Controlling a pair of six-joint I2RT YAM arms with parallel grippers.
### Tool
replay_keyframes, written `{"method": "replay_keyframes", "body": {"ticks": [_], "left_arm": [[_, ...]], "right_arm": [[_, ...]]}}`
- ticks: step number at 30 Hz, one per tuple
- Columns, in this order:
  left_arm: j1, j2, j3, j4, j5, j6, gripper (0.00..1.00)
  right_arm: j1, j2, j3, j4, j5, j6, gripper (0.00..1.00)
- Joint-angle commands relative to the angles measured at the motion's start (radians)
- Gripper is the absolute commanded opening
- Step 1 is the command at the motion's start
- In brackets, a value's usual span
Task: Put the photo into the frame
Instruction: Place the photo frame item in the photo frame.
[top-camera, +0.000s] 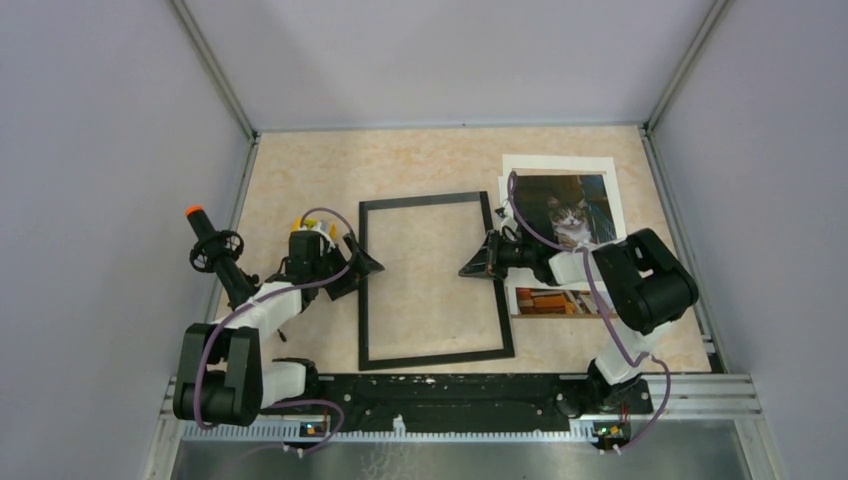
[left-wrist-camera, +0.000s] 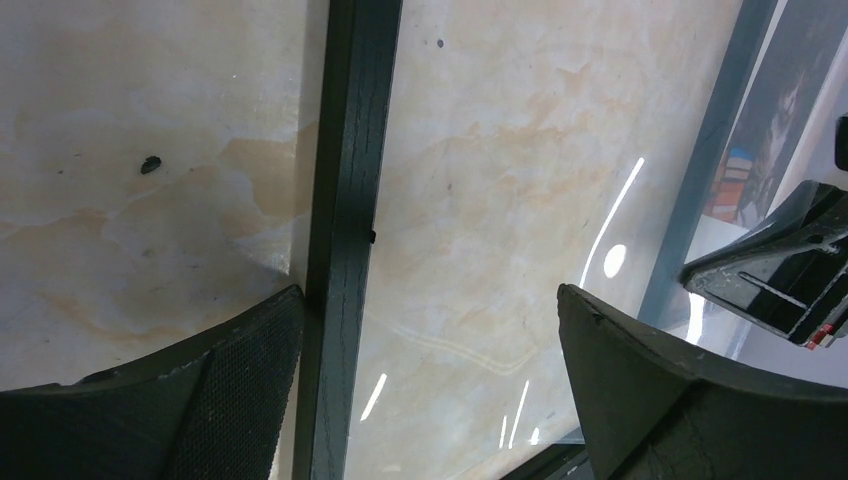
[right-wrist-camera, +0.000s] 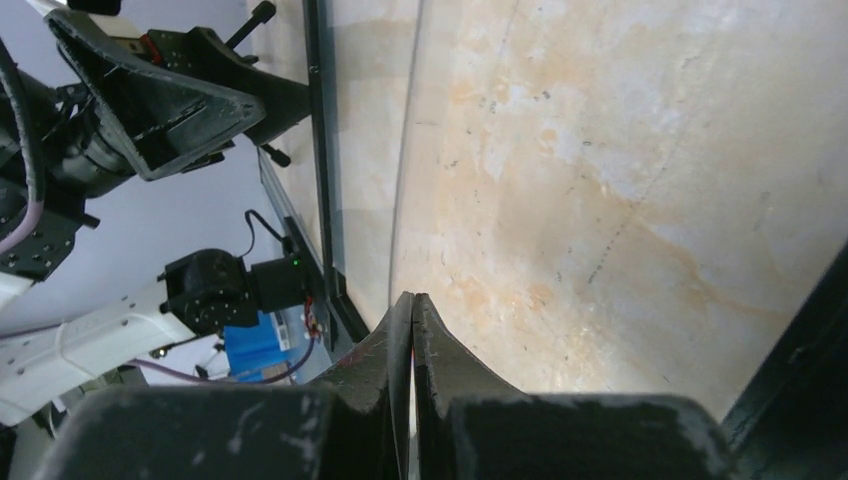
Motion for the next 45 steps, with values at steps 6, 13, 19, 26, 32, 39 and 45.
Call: {"method": "replay_keyframes", "body": {"ticks": [6, 13, 19, 26, 32, 39, 45], "left_arm": [[-0.002, -0.01, -0.021, 0.012, 0.037, 0.005, 0.98], [-0.002, -0.02, -0.023, 0.009, 0.031, -0.007, 0.98], [-0.002, -0.023, -0.031, 0.03, 0.056, -0.036, 0.98], [0.0, -0.032, -0.049, 0.096, 0.089, -0.094, 0.98], [0.005, -0.033, -0.043, 0.103, 0.072, -0.114, 0.98], [0.034, -0.031, -0.051, 0.101, 0.068, -0.097, 0.98], [0.085, -0.037, -0.121, 0.164, 0.113, -0.112, 0.98]], "right_arm": [[-0.017, -0.053, 0.037, -0.008, -0.142, -0.035, 0.0], [-0.03, -0.064, -0.017, 0.095, -0.173, 0.043, 0.0], [-0.029, -0.05, -0.049, 0.22, -0.214, 0.15, 0.0], [-0.029, -0.039, -0.058, 0.223, -0.224, 0.172, 0.0], [-0.03, -0.046, -0.07, 0.24, -0.239, 0.197, 0.0], [-0.056, -0.062, -0.075, 0.213, -0.267, 0.195, 0.0], [-0.064, -0.046, -0.076, 0.237, -0.294, 0.213, 0.0]]}}
